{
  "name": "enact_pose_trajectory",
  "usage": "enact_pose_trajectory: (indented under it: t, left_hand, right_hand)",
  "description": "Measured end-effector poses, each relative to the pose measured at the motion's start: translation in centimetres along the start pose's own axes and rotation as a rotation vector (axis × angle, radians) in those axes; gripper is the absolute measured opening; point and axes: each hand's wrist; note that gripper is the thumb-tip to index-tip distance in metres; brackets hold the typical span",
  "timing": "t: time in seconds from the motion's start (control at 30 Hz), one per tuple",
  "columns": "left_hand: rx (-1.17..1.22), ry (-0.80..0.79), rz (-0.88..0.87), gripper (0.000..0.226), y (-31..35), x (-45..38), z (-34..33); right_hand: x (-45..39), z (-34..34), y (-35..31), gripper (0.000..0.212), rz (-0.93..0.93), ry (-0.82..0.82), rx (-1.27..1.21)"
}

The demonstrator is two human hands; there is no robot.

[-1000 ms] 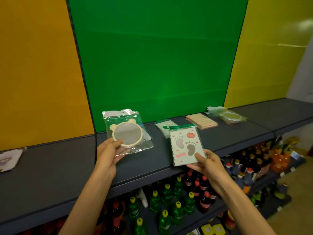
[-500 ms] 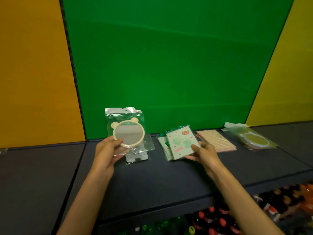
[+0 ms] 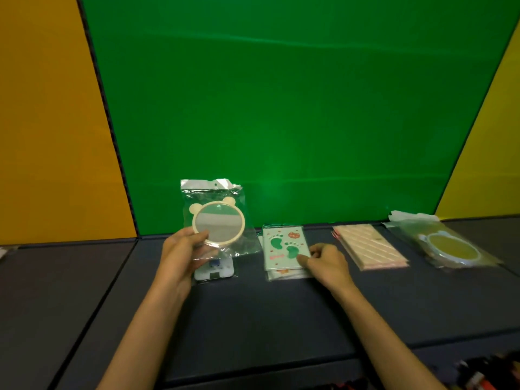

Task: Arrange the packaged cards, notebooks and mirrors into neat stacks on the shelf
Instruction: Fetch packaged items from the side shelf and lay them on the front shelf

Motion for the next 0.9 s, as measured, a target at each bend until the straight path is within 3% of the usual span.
enact_pose_trajectory:
  t: [0.17,0.4,0.63,0.9]
  left_hand:
    - [0.001,0.011,-0.003,0.017,-1.4,0.5,-3.8]
    - [0.011,-0.003,0.003,0.013,-4.0,0.8,-12.7]
    - [-0.01,-0.098,0.063,0.014,-8.4,0.7,-25.6]
    - [-0.02,-0.291,0.208,0.016,-13.5,0.0,-39.0]
  right_hand:
    - [-0.9,1.6,1.7,0.035,0.114,-0.04,0.124]
    - [-1.1,9.9,5.4,0.025,0.257,0.058,0.148]
    - [-1.6,21.3,13.0,0.021,0.265,0.206,0.239]
    - [-1.8,30.7,21.2,0.022,0.217,0.243,0.284]
Point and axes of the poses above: each hand's wrist, its own x-axis away from the middle knuckle, its own z-axis out of the back of the hand, y = z × x, and after that the axes turned 13 degrees about -y, right-handed
